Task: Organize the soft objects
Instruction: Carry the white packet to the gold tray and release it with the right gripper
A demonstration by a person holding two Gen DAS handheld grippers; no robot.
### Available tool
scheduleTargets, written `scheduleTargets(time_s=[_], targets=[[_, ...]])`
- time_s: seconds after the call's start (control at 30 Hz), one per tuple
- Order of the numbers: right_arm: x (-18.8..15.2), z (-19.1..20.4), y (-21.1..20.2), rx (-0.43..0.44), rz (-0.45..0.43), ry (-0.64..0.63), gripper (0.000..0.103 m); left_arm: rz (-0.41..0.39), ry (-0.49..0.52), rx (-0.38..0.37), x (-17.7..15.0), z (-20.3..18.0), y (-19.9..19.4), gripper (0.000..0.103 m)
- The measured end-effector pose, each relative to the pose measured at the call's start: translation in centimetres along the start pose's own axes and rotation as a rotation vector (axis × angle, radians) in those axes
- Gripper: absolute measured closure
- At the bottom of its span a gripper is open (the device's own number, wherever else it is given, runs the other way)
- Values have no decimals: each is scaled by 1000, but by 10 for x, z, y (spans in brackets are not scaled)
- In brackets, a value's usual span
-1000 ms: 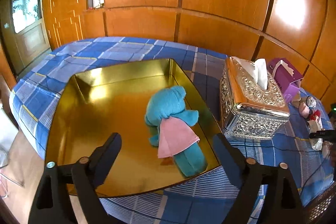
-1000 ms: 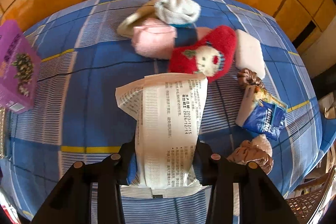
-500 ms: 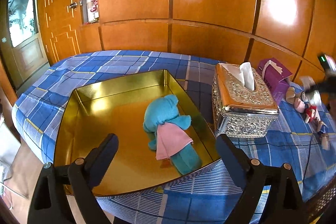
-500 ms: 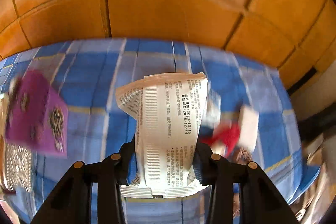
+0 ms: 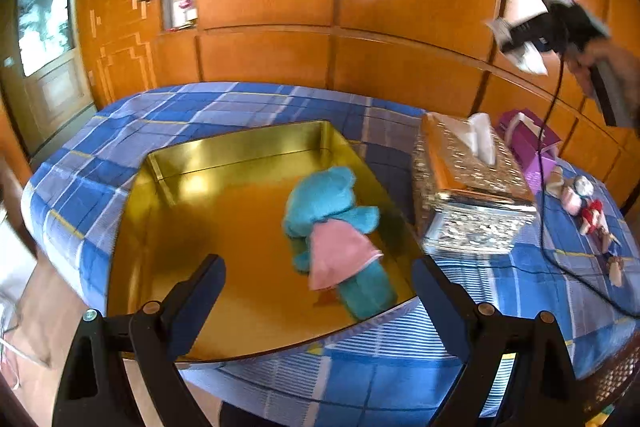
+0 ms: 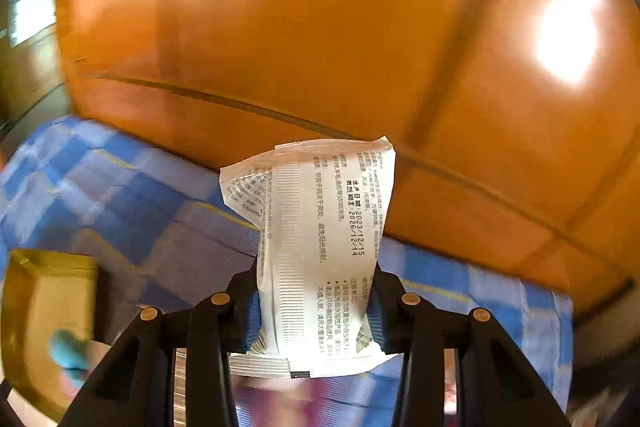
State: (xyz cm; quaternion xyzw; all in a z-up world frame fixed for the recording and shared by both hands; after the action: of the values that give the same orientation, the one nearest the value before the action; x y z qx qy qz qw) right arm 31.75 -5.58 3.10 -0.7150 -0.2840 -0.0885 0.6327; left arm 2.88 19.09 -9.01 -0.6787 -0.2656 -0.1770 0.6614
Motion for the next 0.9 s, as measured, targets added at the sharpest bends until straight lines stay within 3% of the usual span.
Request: scheduleTargets(time_s=[0.17, 0.37, 0.7, 0.9], targets=[[6, 127, -24, 172, -82, -231, 61, -11, -45, 40, -1, 26, -6, 6], [-44, 247, -24, 274, -102, -505, 61, -24, -119, 76, -2, 62, -14, 5], [-127, 329, 8, 316, -23, -637, 61, -55, -217, 127, 1, 105, -21, 4], [-161, 355, 19, 242, -62, -725, 61, -73, -278, 161, 2, 128, -26, 4]])
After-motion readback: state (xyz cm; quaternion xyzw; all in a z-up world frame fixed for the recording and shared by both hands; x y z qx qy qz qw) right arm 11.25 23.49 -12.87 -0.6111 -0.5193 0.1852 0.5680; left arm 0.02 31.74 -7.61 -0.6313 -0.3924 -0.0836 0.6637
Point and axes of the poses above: each gripper's, at about its wrist camera, not at the fingertips, and y roughly the way its jaws point, z to its left, x to its top, the point moved 8 cm from there along y, roughly the way its jaws point, and after that the axes turned 11 degrees about z, right-handed, at the moved point
